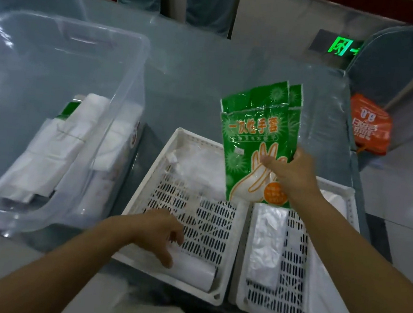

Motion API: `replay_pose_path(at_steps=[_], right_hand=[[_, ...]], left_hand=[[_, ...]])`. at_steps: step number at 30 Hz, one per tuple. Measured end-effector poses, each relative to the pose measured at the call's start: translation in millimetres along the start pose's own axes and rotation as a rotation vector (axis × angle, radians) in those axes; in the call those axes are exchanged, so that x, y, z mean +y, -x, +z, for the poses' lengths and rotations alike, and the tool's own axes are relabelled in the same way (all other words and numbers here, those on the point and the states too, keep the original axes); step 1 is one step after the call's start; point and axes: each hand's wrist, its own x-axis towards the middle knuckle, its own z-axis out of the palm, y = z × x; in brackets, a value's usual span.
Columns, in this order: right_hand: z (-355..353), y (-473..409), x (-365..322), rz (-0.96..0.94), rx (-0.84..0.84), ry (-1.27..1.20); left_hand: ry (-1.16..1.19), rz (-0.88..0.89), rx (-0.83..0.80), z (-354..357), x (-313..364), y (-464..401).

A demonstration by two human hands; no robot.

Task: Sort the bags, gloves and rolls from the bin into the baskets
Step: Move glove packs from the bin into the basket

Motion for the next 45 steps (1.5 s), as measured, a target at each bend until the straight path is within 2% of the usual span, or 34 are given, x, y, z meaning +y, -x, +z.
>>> replay_pose_path(at_steps=[2, 4, 8, 10, 15, 19, 22, 24, 27, 29, 31, 33, 37, 41, 43, 45], right_hand=[[2, 3, 6, 0.025, 0.009, -0.024], [3, 5, 9, 0.043, 0.017, -0.049], [2, 8, 10, 0.057, 0.012, -0.097], [-2, 9, 10, 0.052, 0.025, -0.114], [-8, 16, 9, 0.052, 0.071, -0.129], [-13, 26, 9, 0.053, 0.071, -0.121], [-14, 32, 11, 0.034, 0.038, -0.073], [-12, 36, 11, 0.002, 0.006, -0.028], [-5, 39, 10, -0.043, -0.124, -0.012], [3, 41, 8, -0.034, -0.271, 0.039], [15, 42, 6, 0.002, -0.424, 0.067], [30, 43, 5, 0.071, -0.574, 0.033], [63, 44, 8, 0.235, -0.818, 0.006], [92, 48, 21, 0.401, -1.062, 0.054], [106, 55, 30, 0.458, -1.150, 0.063], [118, 62, 37, 0.342, -1.139, 0.272]], left_hand=[[-0.061, 0.000, -0.058, 4, -3, 2], [-0.014, -0.008, -0.095, 7, -5, 1], [-0.033, 0.002, -0.061, 13, -6, 0], [-0.064, 0.027, 0.069, 9, -6, -2], [-0.259, 0.037, 0.573, -28, -1, -30], [-0.429, -0.026, 0.666, -37, 0, -54], [-0.391, -0.084, 0.682, -35, -2, -59], [-0.257, -0.134, 0.770, -33, 0, -54], [-0.008, -0.150, 1.086, -27, 6, -30], [-0.153, -0.071, 1.289, -16, 3, -10], [-0.424, 0.109, 1.371, -1, -5, 6], [-0.613, 0.242, 1.346, 14, -12, 15], [-0.800, 0.304, 1.305, 35, -19, 26], [-0.795, 0.325, 1.357, 51, -20, 48], [-0.774, 0.355, 1.265, 56, -16, 63], [-0.755, 0.364, 1.140, 60, -11, 78]])
